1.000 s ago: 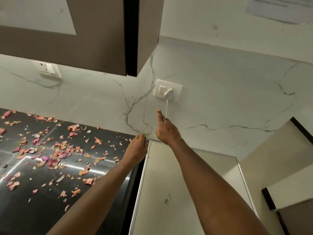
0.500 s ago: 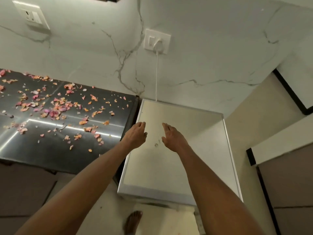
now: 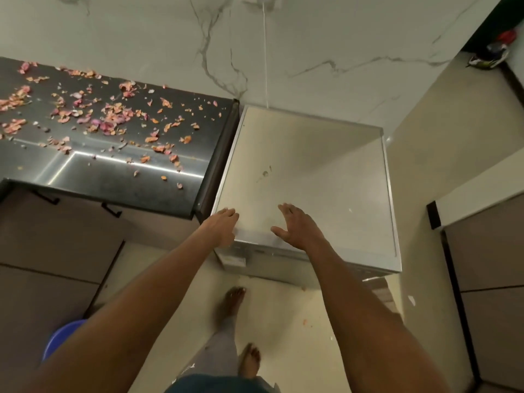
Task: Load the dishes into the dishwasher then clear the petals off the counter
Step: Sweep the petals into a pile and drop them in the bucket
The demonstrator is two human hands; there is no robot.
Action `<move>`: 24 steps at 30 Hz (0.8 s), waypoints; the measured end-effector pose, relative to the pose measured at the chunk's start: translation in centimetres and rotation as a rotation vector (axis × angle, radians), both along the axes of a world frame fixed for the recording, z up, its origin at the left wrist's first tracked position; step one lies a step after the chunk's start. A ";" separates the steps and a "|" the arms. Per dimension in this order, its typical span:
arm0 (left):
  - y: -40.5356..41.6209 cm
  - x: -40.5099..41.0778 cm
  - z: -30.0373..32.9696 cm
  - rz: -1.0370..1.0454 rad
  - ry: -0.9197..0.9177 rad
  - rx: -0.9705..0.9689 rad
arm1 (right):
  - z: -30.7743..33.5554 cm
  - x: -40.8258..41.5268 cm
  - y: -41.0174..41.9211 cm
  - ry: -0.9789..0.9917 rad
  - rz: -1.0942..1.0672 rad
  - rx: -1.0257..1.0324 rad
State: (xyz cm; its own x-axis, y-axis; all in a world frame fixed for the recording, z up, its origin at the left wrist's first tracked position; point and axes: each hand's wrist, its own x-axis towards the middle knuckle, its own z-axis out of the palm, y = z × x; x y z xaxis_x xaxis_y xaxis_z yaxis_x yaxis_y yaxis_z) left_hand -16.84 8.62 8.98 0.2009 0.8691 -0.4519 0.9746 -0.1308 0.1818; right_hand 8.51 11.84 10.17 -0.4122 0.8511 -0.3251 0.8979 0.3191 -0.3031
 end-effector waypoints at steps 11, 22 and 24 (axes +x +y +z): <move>-6.7 -3.0 -4.3 -0.050 0.078 0.082 | -8.6 -1.7 -7.2 -0.188 0.024 0.020; -8.1 -4.4 -12.0 -0.089 0.001 0.485 | -11.4 -4.1 -8.2 -0.247 -0.182 0.190; -8.1 -4.7 -13.0 -0.085 -0.020 0.568 | -11.8 -4.6 -8.3 -0.247 -0.235 0.212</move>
State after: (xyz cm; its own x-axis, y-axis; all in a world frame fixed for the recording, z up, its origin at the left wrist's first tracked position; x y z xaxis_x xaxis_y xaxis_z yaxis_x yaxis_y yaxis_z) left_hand -21.53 0.54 -4.05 0.2842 0.9549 0.0861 0.9536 -0.2908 0.0783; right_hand 3.94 3.51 -1.64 -0.1299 0.9717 -0.1972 0.9915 0.1287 -0.0188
